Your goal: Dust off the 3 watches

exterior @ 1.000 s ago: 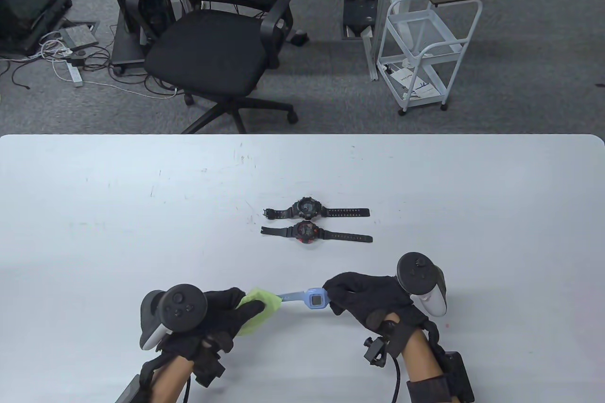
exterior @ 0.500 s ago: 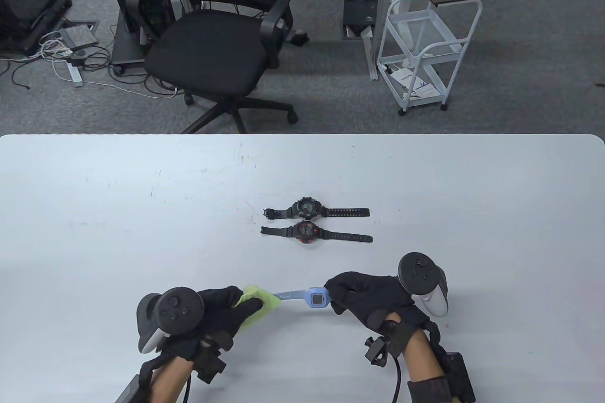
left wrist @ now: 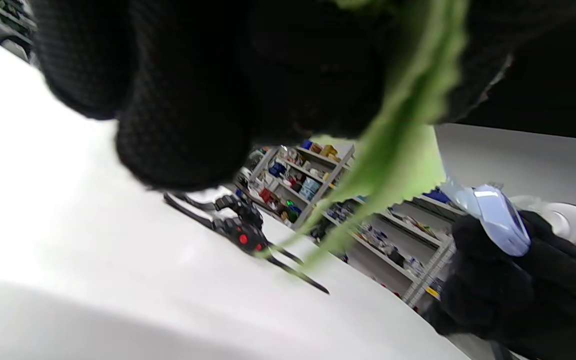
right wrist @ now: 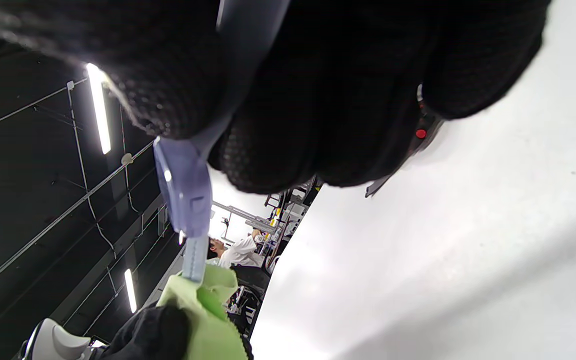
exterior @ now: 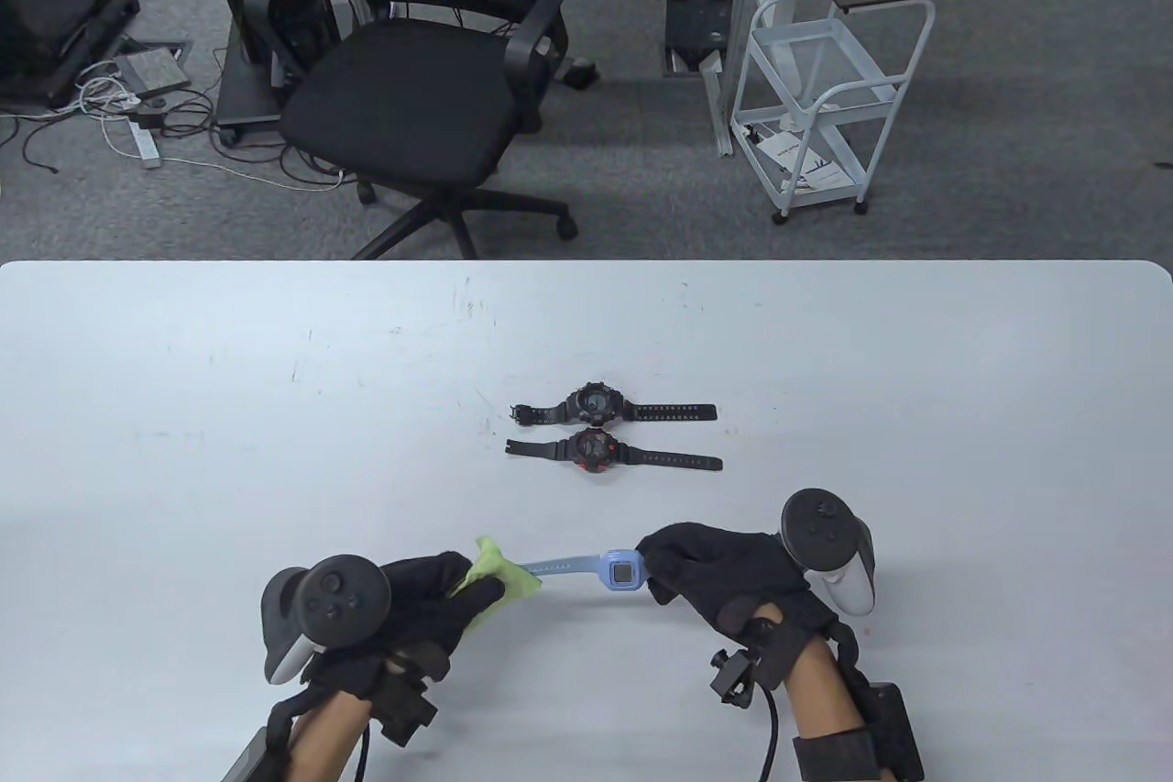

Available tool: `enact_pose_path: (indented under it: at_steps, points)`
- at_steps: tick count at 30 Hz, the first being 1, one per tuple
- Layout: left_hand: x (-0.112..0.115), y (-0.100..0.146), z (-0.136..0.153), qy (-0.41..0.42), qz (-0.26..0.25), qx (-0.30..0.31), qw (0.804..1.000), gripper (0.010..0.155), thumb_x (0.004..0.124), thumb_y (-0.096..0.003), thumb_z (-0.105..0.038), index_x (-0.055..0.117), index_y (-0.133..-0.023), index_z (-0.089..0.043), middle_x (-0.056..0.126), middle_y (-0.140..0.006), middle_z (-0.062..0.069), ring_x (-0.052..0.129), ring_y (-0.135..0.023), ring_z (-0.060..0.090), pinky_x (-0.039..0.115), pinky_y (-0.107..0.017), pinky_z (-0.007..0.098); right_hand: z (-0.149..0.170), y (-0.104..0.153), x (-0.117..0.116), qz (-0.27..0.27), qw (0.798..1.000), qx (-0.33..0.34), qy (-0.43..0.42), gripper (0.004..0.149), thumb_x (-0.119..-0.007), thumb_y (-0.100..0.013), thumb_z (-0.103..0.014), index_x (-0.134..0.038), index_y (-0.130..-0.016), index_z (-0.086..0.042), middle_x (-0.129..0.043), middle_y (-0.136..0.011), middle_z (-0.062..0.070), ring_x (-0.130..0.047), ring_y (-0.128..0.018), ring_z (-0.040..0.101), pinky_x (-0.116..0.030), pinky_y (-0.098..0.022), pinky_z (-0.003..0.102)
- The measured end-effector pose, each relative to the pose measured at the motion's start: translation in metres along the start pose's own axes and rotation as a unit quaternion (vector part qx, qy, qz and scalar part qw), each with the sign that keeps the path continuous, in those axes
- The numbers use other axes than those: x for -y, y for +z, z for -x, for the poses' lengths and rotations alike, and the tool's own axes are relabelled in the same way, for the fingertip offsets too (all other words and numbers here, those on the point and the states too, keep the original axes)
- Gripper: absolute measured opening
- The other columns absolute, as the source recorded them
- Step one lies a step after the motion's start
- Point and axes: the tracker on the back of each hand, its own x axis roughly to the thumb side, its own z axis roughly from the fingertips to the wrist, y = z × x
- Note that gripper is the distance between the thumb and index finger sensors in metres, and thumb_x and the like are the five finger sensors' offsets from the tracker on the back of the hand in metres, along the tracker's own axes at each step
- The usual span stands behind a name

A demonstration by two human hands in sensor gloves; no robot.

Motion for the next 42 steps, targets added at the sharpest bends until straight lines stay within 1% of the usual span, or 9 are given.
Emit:
enact_pose_path:
  at_steps: [8, 14, 18, 21, 26, 29, 36, 41, 42]
  points:
    - [0.002, -0.002, 0.002, 0.023, 0.025, 0.018, 0.999, 0.043, 0.085, -0.0469, -0.05, 0.101, -0.065, -0.014, 0.106, -0.049, 0.011, 0.109, -0.041, 0.034, 0.082, -0.051, 0.062, 0.005, 0.0, 0.002, -0.011, 1.0, -0.006, -0.018, 0.047, -0.084, -0.047, -0.044, -0.096, -0.083, -0.018, -0.105, -0.061, 0.004, -0.102, -0.059, 0.029, -0.076, -0.053, 0.061]
    - [0.0, -0.001, 0.002, 0.038, 0.012, 0.022, 0.999, 0.044, 0.082, -0.049, -0.05, 0.098, -0.07, -0.015, 0.104, -0.054, 0.011, 0.108, -0.046, 0.035, 0.08, -0.053, 0.064, 0.002, 0.002, 0.006, -0.001, 0.999, 0.006, -0.04, 0.047, -0.083, -0.047, -0.044, -0.095, -0.084, -0.018, -0.105, -0.062, 0.004, -0.102, -0.06, 0.03, -0.075, -0.053, 0.061]
    - [0.009, -0.002, -0.012, 0.023, 0.069, 0.084, 0.994, 0.048, 0.08, -0.0508, -0.05, 0.092, -0.082, -0.016, 0.1, -0.07, 0.013, 0.103, -0.06, 0.04, 0.072, -0.059, 0.069, -0.001, 0.004, 0.01, 0.025, 0.998, 0.017, -0.051, 0.047, -0.083, -0.047, -0.044, -0.095, -0.084, -0.018, -0.105, -0.062, 0.004, -0.102, -0.06, 0.03, -0.076, -0.053, 0.061]
    - [0.029, -0.001, -0.032, -0.044, 0.125, 0.135, 0.982, 0.048, 0.08, -0.0504, -0.051, 0.092, -0.084, -0.018, 0.099, -0.075, 0.013, 0.101, -0.065, 0.04, 0.071, -0.06, 0.07, -0.002, 0.005, 0.014, 0.048, 0.997, 0.023, -0.059, 0.047, -0.083, -0.048, -0.044, -0.095, -0.084, -0.018, -0.105, -0.062, 0.004, -0.102, -0.059, 0.029, -0.076, -0.052, 0.061]
    - [0.07, 0.001, -0.052, -0.132, 0.204, 0.157, 0.957, 0.05, 0.079, -0.0503, -0.054, 0.091, -0.087, -0.022, 0.096, -0.082, 0.011, 0.098, -0.073, 0.039, 0.069, -0.062, 0.07, 0.0, 0.007, 0.018, 0.067, 0.995, 0.02, -0.066, 0.047, -0.083, -0.048, -0.044, -0.094, -0.085, -0.018, -0.105, -0.062, 0.004, -0.102, -0.059, 0.029, -0.076, -0.052, 0.061]
    - [0.09, 0.002, -0.058, -0.173, 0.216, 0.176, 0.945, 0.05, 0.08, -0.0499, -0.054, 0.092, -0.086, -0.021, 0.094, -0.084, 0.012, 0.095, -0.076, 0.04, 0.068, -0.062, 0.07, 0.001, 0.006, 0.017, 0.065, 0.995, 0.017, -0.068, 0.047, -0.082, -0.048, -0.044, -0.094, -0.085, -0.018, -0.105, -0.062, 0.004, -0.102, -0.059, 0.029, -0.076, -0.052, 0.061]
    - [0.116, 0.006, -0.062, -0.276, 0.222, 0.207, 0.912, 0.051, 0.08, -0.0485, -0.055, 0.094, -0.086, -0.023, 0.091, -0.089, 0.011, 0.091, -0.081, 0.04, 0.066, -0.064, 0.071, 0.001, 0.004, 0.011, 0.05, 0.996, 0.014, -0.067, 0.047, -0.082, -0.048, -0.044, -0.094, -0.086, -0.018, -0.105, -0.063, 0.003, -0.102, -0.06, 0.029, -0.076, -0.052, 0.061]
    - [0.12, 0.008, -0.066, -0.307, 0.22, 0.22, 0.899, 0.051, 0.079, -0.0486, -0.056, 0.092, -0.087, -0.024, 0.09, -0.09, 0.011, 0.09, -0.082, 0.04, 0.065, -0.065, 0.071, 0.0, 0.003, 0.009, 0.044, 0.996, 0.014, -0.075, 0.047, -0.082, -0.048, -0.044, -0.093, -0.086, -0.019, -0.104, -0.063, 0.004, -0.101, -0.061, 0.029, -0.076, -0.053, 0.061]
    - [0.119, 0.008, -0.066, -0.312, 0.226, 0.218, 0.897, 0.056, 0.079, -0.0478, -0.058, 0.089, -0.09, -0.023, 0.089, -0.092, 0.011, 0.089, -0.084, 0.04, 0.064, -0.066, 0.071, 0.0, 0.003, 0.009, 0.043, 0.996, 0.014, -0.076, 0.047, -0.082, -0.048, -0.044, -0.093, -0.086, -0.019, -0.104, -0.063, 0.003, -0.101, -0.061, 0.029, -0.075, -0.053, 0.061]
